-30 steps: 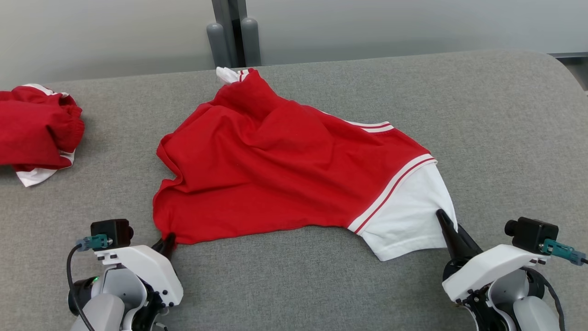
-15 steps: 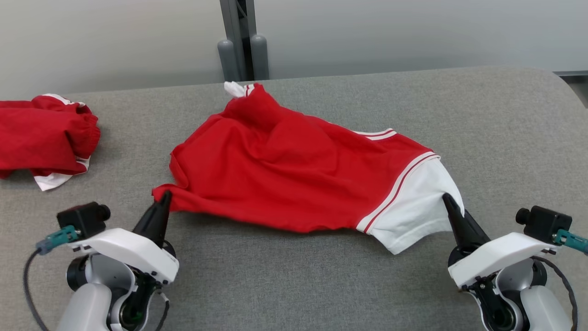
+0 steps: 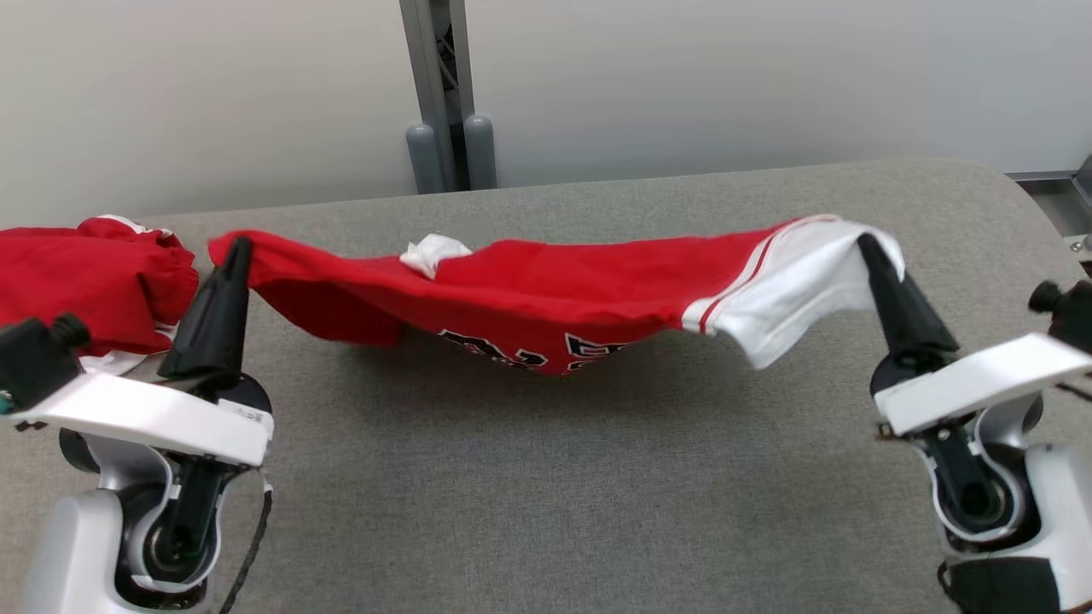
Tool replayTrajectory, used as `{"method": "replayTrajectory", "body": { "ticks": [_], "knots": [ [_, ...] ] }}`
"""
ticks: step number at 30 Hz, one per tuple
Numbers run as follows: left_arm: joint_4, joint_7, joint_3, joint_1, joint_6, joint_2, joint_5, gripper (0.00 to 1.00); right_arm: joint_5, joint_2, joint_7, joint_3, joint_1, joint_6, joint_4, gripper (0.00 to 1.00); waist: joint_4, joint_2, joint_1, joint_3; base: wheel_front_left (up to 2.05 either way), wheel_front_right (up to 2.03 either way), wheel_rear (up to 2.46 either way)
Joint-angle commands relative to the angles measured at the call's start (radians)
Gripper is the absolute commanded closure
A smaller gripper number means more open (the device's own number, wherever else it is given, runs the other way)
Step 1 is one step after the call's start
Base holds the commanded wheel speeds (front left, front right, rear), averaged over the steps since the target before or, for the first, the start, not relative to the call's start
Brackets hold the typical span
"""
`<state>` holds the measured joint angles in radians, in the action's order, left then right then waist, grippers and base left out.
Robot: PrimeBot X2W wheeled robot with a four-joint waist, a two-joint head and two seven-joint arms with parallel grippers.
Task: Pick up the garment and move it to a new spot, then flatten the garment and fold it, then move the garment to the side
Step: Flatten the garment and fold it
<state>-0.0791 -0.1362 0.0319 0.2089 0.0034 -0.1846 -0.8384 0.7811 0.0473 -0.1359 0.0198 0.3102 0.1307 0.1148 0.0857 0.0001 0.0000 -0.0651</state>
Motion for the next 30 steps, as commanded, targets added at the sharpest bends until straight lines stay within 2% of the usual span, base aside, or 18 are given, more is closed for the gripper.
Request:
{"method": "replayTrajectory", "body": {
  "ticks": [1, 9, 16, 23, 30],
  "knots": [
    [-0.018, -0.008, -0.008, 0.012, 0.006, -0.008, -0.012, 1.0, 0.01, 0.006, -0.008, -0.009, 0.018, 0.0, -0.017, 1.0, 0.003, -0.0001, 0.0, 0.005, 0.0, 0.0, 0.0],
    [-0.13, -0.082, -0.024, 0.103, 0.049, -0.054, -0.012, 1.0, 0.034, 0.006, -0.057, -0.044, 0.121, 0.0, -0.103, 1.0, 0.015, -0.0001, 0.0, 0.017, 0.0, 0.0, 0.0],
    [-0.143, -0.153, 0.002, 0.247, 0.071, -0.085, -0.001, 1.0, 0.048, 0.006, -0.079, -0.044, 0.239, 0.0, -0.106, 1.0, 0.024, -0.0001, 0.0, 0.002, 0.0, 0.0, 0.0],
    [-0.023, -0.231, 0.023, 0.453, 0.101, -0.11, 0.006, 1.0, 0.043, 0.006, -0.097, -0.048, 0.467, 0.0, 0.035, 1.0, 0.035, -0.0001, 0.0, -0.065, 0.0, 0.0, 0.0],
    [0.184, -0.215, 0.042, 0.721, 0.119, -0.133, 0.074, 1.0, 0.01, 0.005, -0.022, -0.012, 0.809, 0.0, 0.32, 1.0, 0.054, -0.0001, 0.0, -0.175, 0.0, 0.0, 0.0]
  ]
}}
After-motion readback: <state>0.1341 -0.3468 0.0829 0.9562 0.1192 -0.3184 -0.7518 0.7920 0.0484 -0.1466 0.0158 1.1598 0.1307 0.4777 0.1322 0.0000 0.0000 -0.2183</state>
